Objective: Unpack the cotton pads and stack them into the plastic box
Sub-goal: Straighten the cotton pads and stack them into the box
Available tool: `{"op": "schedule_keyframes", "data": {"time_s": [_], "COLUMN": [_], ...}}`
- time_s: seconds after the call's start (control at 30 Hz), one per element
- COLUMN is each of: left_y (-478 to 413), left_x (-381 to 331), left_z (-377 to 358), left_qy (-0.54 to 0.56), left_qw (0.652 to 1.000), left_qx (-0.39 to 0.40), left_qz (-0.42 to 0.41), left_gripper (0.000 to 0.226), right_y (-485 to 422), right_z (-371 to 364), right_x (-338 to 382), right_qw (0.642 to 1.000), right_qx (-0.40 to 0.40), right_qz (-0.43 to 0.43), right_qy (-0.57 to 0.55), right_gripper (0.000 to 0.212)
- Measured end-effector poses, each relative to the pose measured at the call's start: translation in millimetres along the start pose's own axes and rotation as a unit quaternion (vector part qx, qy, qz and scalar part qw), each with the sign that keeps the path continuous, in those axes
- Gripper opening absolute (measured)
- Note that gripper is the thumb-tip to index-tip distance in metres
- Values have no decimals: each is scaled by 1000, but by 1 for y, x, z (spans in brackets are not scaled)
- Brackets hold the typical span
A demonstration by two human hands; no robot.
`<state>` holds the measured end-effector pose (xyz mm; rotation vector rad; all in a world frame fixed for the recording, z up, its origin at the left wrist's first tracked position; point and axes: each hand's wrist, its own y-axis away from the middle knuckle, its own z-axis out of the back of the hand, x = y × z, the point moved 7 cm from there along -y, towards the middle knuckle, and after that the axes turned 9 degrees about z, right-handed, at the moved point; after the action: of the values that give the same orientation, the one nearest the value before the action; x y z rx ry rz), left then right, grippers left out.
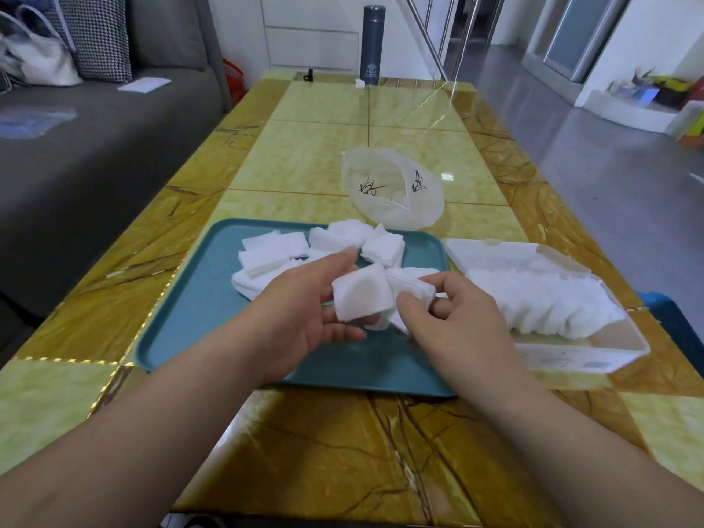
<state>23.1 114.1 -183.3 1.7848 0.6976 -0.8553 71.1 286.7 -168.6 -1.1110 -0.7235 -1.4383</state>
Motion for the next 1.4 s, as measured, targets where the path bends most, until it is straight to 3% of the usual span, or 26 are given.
{"op": "schedule_keyframes", "data": {"time_s": [0.2, 0.4, 0.57, 0.73, 0.93, 1.2, 1.3, 1.4], "left_y": [-2, 4, 7, 8, 5, 2, 3, 5], "left_x": [-4, -15, -14, -16, -14, -13, -15, -19], "left_z": [11, 7, -4, 2, 1, 5, 6, 7], "left_qy": [-75, -142, -225, -216, -202, -210, -229, -277], "left_qw": [993, 983, 965, 964, 968, 964, 957, 936], "left_qx": [-51, 3, 25, -9, 16, -19, -39, -81], "left_qz": [-77, -115, -134, -155, -151, -162, -175, -201], "left_gripper": [25, 21, 16, 15, 20, 15, 15, 30], "right_y": [-2, -6, -4, -1, -1, -1, -1, 1], "right_z": [3, 6, 0, -7, -11, -12, -14, -13], "right_x": [-3, -10, -12, -12, -14, -12, -10, -7], "right_qw": [999, 998, 986, 971, 970, 968, 960, 975], "right_qx": [3, -9, 26, 63, 79, 94, 132, 138], "right_qz": [-19, -25, -58, -87, -97, -90, -86, -35], "right_qy": [-27, -54, -153, -216, -209, -217, -233, -169], "right_gripper": [6, 3, 13, 15, 21, 15, 34, 47]}}
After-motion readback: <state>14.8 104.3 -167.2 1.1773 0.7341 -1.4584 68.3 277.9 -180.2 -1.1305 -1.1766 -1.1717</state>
